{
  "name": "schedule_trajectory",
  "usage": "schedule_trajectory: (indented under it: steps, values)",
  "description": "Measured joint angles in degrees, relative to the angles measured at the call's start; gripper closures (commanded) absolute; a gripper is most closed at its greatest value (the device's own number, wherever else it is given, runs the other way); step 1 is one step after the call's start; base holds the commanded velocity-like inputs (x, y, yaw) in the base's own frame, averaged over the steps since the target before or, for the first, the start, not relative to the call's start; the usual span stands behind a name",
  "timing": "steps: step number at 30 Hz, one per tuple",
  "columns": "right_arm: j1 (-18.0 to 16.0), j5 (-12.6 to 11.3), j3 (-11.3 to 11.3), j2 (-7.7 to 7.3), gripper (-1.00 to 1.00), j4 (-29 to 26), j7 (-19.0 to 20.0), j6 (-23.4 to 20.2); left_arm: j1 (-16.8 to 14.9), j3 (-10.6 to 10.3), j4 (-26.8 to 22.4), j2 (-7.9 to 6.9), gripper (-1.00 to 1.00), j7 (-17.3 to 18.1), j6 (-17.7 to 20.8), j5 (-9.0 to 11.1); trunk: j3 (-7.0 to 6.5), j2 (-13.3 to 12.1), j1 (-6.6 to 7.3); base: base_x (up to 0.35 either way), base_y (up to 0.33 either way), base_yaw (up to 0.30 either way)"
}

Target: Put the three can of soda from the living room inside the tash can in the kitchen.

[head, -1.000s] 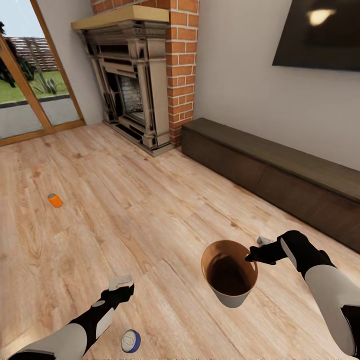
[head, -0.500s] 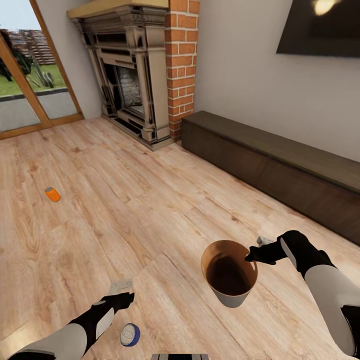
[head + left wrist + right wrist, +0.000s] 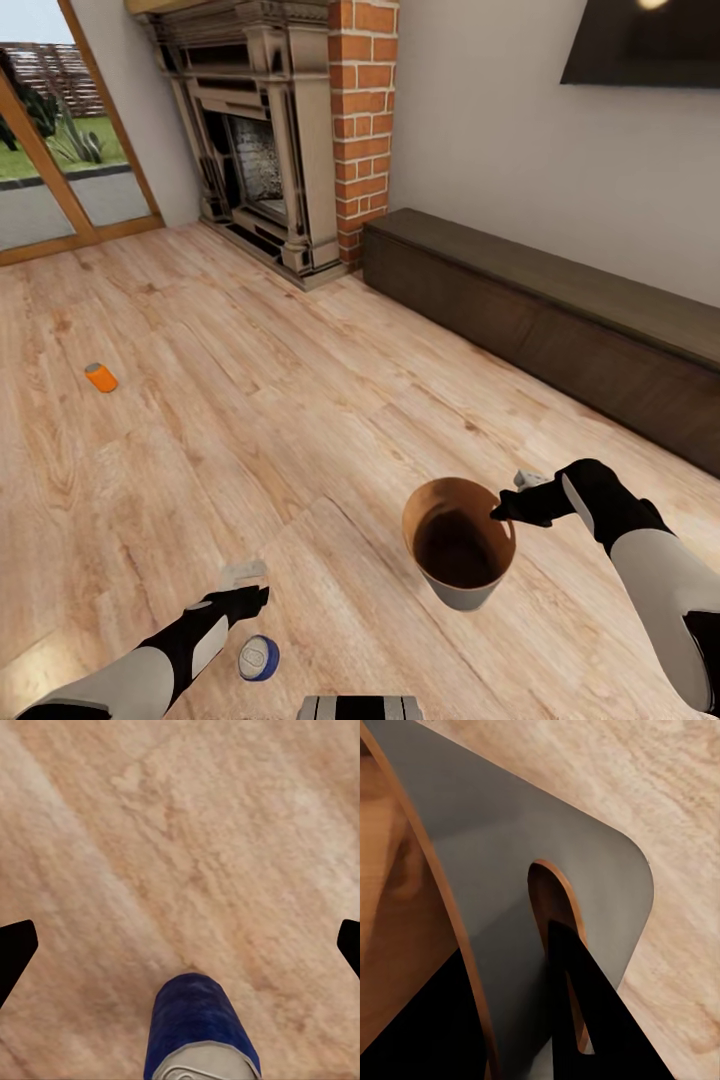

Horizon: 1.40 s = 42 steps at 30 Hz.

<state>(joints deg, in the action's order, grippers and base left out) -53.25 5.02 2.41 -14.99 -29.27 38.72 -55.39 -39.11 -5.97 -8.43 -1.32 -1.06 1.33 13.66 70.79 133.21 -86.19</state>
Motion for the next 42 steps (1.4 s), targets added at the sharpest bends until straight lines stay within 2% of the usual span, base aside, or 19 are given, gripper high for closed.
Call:
schedule_trajectory:
  steps: [4,6,9,11,14,18,24,31,42]
  values:
    - [0.05,-0.29,0.01,-0.07,1.00,-1.88,0.28,-0.10,0.00,-0.06,-0.07,0.00,-1.00,0.08,-0.03,-0.02,0.19,0.00,0.00,0.000,0.000,0.000]
    - [0.20,0.75,-0.24,-0.06,1.00,-5.58,0.21,0.18,0.00,-0.08,-0.09,0.00,-1.00,0.14,-0.07,-0.03,0.22,0.00,0.00,0.000,0.000,0.000]
    - [0.34,-1.14,-0.22,-0.03,1.00,-8.00,0.49,-0.59,0.00,-0.09,-0.09,0.00,-1.00,0.13,-0.10,-0.03,0.24,0.00,0.00,0.000,0.000,0.000]
    - [0.35,-0.74,-0.14,-0.05,1.00,-9.35,0.41,-0.24,0.00,-0.09,-0.10,0.00,-1.00,0.14,-0.14,-0.03,0.24,0.00,0.00,0.000,0.000,0.000]
    - [0.42,0.34,-0.26,-0.08,1.00,-10.22,0.34,-1.19,0.00,-0.09,-0.09,0.00,-1.00,0.16,-0.16,-0.03,0.25,0.00,0.00,0.000,0.000,0.000]
    - [0.43,-0.40,-0.18,-0.17,1.00,-11.27,0.46,-2.35,0.01,-0.10,-0.03,0.00,-1.00,0.26,-0.13,-0.07,0.25,0.00,0.00,0.000,0.000,0.000]
    - [0.46,0.40,-0.14,-0.22,1.00,-11.95,0.50,-2.33,0.01,-0.10,-0.02,0.00,-1.00,0.47,-0.10,-0.17,1.33,2.39,-1.31,0.000,0.000,0.000]
    - [0.52,-0.23,0.01,-0.25,1.00,-15.92,1.97,-2.69,0.01,-0.16,0.01,0.00,-1.00,0.57,0.05,-0.28,2.59,5.20,-2.85,0.000,0.000,0.000]
    - [0.59,0.06,-0.06,-0.14,1.00,-16.91,2.57,-2.82,0.05,-0.18,-0.14,0.00,-1.00,0.30,-0.02,-0.07,2.79,5.21,-2.86,0.000,0.000,0.000]
